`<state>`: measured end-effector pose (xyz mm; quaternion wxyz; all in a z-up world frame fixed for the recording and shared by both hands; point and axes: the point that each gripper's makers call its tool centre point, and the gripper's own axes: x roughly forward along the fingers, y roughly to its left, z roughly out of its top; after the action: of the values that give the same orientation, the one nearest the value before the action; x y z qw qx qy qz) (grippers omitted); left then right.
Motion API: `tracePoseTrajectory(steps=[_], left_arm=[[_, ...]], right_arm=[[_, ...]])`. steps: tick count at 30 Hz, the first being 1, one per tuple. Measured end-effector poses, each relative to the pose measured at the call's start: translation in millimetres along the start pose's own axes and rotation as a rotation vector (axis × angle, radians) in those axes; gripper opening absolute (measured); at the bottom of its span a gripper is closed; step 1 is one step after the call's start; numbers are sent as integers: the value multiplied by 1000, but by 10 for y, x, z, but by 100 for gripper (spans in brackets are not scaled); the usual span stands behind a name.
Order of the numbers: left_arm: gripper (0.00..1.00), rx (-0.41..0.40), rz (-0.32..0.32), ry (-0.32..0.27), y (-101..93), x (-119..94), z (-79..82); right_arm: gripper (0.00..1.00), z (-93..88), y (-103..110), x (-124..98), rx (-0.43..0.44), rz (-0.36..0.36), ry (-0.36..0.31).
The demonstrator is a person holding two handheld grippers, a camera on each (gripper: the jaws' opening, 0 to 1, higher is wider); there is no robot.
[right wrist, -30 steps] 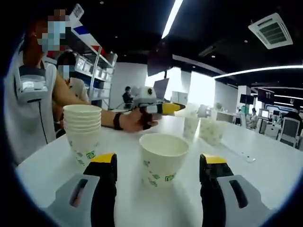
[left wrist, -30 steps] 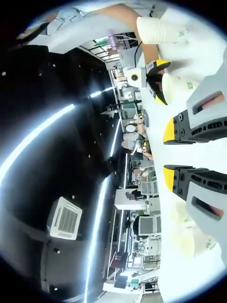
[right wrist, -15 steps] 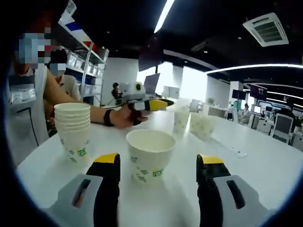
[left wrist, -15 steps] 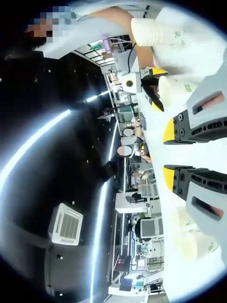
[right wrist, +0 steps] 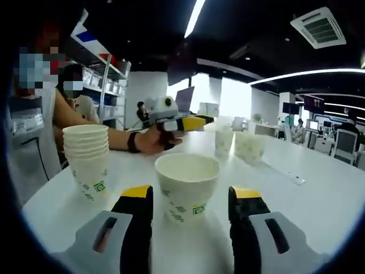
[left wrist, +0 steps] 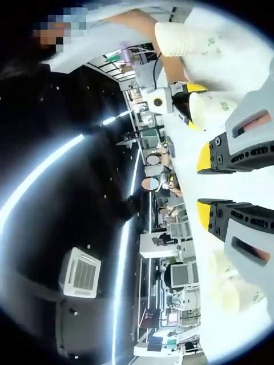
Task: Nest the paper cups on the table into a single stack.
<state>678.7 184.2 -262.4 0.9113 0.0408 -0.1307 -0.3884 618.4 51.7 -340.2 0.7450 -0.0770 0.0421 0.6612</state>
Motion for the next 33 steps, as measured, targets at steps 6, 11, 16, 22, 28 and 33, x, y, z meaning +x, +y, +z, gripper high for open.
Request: tracePoseTrajectory(steps=[6,11,16,22,28,33], left_arm=[[18,-14,8,-8,30,-13,12],[18,-7,1,-7,-14,-14,23],[18,-3,4,-4,-5,-23,19],[18,-5,2,-2,-4,-13,5],[18,-5,-1,-4,-17,-12,16],[18,-13,-3,-12,-28,-8,25]], right_arm=[[52,-11,64,129,7,16,-7],[50,-37,91,201,-26,-2,13],[45,-61,72,178,-58,-26,26],[45,-46,33,140,-48,-54,18],[45,-8,34,93,-67,-65,13],[45,79,-20,45,-48,-71,-24]])
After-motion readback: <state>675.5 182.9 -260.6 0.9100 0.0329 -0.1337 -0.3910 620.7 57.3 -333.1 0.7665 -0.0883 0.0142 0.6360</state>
